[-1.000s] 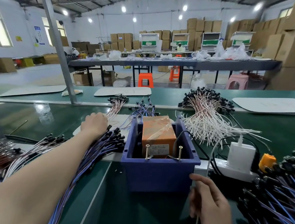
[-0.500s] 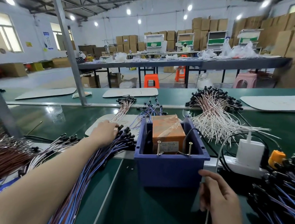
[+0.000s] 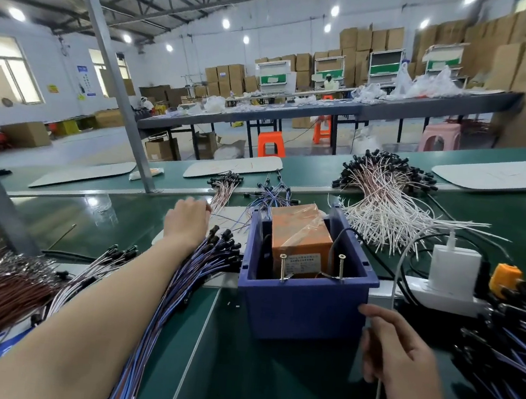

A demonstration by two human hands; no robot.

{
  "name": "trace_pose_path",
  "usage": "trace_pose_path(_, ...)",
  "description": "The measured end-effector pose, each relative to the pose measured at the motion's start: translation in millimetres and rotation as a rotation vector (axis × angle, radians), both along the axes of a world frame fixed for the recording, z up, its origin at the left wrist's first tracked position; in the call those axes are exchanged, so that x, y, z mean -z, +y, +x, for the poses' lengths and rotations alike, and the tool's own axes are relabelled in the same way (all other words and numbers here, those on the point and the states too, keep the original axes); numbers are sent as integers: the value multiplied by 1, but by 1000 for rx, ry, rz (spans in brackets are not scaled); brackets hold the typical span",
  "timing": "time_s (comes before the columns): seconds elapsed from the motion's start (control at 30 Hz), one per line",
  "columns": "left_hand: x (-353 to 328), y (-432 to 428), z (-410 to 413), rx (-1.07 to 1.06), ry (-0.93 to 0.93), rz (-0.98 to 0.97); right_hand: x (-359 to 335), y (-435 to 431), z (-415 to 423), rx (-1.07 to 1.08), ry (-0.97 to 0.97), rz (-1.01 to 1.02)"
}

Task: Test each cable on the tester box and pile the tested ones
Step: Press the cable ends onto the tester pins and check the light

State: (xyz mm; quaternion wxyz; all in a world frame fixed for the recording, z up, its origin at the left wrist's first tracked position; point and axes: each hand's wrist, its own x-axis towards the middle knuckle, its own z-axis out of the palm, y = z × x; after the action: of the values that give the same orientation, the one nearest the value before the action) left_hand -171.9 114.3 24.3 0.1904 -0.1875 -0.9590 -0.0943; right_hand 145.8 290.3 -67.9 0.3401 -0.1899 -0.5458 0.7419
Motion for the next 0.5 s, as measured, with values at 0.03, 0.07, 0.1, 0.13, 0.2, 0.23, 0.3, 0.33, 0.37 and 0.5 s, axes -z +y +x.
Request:
trace_pose_path(0.03, -1, -2, -6, -70, -24, -2, 0, 0, 0, 2, 2, 3)
trace_pose_path(0.07, 0, -6, -13, -153, -92, -13, 1, 1, 0, 6, 4, 2)
trace_pose_path(0.1, 3, -11, -17, -226, -199, -22, 1, 1, -1, 7, 6, -1)
trace_pose_path(0.13, 8, -14, -20, -266, -321, -15, 1, 2, -2, 4, 10, -3)
trace_pose_path(0.2, 20, -13, -22, -255, -420, 42, 1, 3, -3, 5, 7, -4)
trace_pose_path(0.23, 24, -11, -21, -231, -384, 97, 1, 3, -3, 5, 4, -4)
trace_pose_path(0.3, 25, -7, -15, -141, -268, 227, 3, 3, -3, 3, 0, -3)
trace_pose_path(0.33, 26, -6, -13, -88, -223, 272, 3, 3, -4, 4, -2, -4)
trace_pose_path(0.37, 27, -4, -11, -45, -203, 287, 3, 3, -3, 5, -4, -3)
trace_pose_path(0.5, 30, 1, -4, 42, -298, 187, 2, 2, -2, 6, -8, 11)
